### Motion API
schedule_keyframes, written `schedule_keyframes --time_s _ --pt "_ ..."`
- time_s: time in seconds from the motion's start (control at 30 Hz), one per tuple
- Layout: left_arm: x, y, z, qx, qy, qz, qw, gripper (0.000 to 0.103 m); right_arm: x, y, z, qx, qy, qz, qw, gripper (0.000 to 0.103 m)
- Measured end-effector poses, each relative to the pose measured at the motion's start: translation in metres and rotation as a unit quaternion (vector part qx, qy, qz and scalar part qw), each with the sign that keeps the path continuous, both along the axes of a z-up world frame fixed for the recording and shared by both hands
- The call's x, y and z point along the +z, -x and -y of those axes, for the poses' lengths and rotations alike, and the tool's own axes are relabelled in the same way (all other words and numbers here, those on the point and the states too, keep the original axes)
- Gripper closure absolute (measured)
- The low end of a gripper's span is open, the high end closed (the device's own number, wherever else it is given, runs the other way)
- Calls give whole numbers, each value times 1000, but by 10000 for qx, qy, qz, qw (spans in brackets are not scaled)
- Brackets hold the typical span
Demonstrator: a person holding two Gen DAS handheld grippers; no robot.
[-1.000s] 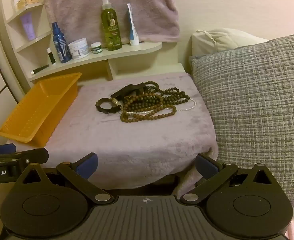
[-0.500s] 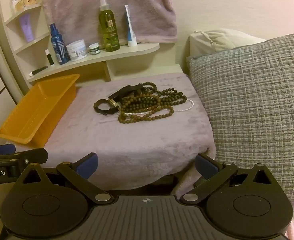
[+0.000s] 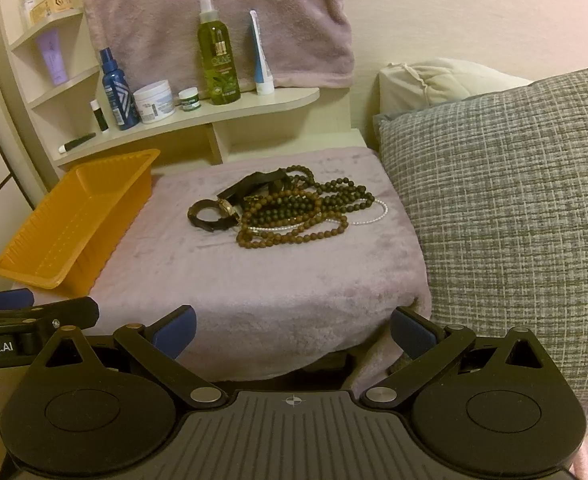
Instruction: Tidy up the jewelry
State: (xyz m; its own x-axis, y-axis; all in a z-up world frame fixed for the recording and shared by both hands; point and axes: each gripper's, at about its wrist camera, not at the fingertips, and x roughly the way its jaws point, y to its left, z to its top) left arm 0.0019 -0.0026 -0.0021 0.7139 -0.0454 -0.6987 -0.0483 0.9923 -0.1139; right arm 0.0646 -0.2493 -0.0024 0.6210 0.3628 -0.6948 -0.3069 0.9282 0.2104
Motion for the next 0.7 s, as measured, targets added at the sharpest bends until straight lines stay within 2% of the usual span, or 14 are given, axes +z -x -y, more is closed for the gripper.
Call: schedule_keyframes --time_s 0.7 --pt "-1 1 1 -7 42 -16 10000 1 1 0 1 1 -7 0 10000 0"
